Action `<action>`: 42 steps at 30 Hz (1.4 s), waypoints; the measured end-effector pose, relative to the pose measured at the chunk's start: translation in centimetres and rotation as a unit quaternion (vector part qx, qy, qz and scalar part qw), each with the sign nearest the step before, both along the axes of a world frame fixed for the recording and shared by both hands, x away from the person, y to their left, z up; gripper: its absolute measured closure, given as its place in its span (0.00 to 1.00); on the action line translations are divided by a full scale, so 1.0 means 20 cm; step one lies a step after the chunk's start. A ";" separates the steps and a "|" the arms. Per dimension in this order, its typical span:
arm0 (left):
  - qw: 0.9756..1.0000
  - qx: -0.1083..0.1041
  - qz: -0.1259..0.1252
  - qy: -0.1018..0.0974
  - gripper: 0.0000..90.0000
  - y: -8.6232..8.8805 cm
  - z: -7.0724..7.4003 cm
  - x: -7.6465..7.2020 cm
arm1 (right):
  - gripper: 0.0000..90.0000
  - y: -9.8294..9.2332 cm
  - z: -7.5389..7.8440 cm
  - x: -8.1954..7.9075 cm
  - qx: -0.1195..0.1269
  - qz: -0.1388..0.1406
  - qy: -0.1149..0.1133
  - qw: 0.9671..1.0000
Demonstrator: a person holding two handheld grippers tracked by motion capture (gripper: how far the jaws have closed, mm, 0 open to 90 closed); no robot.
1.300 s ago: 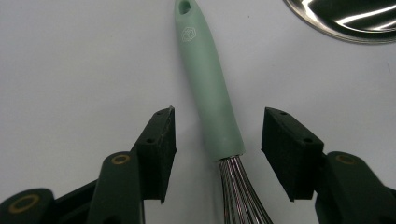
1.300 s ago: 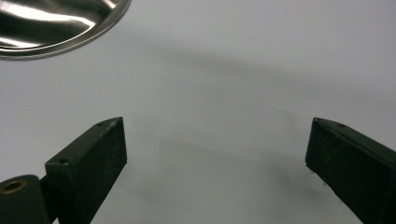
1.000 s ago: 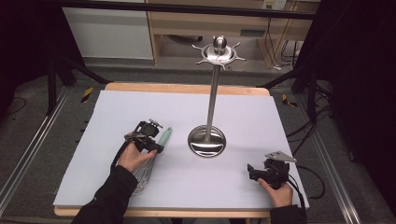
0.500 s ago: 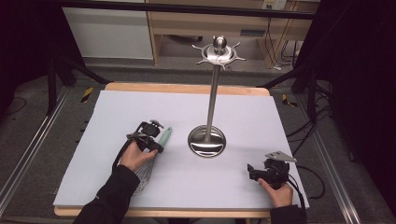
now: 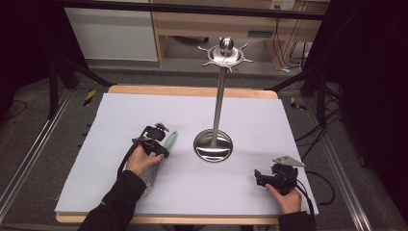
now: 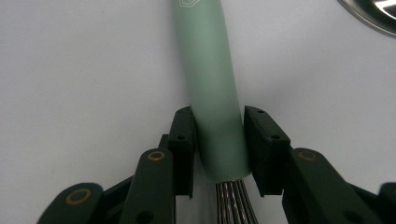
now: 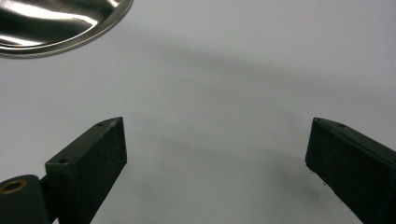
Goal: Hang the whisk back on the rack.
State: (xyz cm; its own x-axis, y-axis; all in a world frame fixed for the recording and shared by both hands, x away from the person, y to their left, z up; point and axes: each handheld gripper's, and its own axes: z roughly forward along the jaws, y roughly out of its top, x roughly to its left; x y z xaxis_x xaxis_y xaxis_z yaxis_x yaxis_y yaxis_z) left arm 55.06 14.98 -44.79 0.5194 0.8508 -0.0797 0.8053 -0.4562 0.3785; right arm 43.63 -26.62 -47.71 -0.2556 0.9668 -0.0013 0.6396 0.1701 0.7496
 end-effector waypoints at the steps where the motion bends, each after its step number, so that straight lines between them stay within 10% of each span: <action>1: 1.000 0.000 0.002 0.001 0.72 0.00 0.00 0.00 | 0.07 0.00 0.00 0.00 -0.002 0.001 0.001 1.000; 9: 1.000 -0.020 0.008 0.003 0.76 0.02 0.03 -0.02 | 0.07 0.00 0.00 0.00 -0.002 0.002 0.002 1.000; 21: 0.997 -0.053 -0.006 -0.062 0.76 0.08 0.19 -0.14 | 0.07 0.00 0.00 0.00 -0.001 0.002 0.003 1.000; 42: 0.976 -0.119 -0.006 -0.185 0.76 0.18 0.42 -0.38 | 0.07 -0.01 -0.01 0.00 0.000 0.000 0.005 1.000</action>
State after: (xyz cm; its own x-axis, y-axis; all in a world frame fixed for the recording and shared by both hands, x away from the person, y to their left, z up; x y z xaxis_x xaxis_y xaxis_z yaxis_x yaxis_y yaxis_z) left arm 47.49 18.48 -36.41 0.5607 0.8242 -0.0796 0.5888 -0.3293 0.7382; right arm 43.63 -26.77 -47.84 -0.2554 0.9668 0.0009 0.6470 0.1703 0.7432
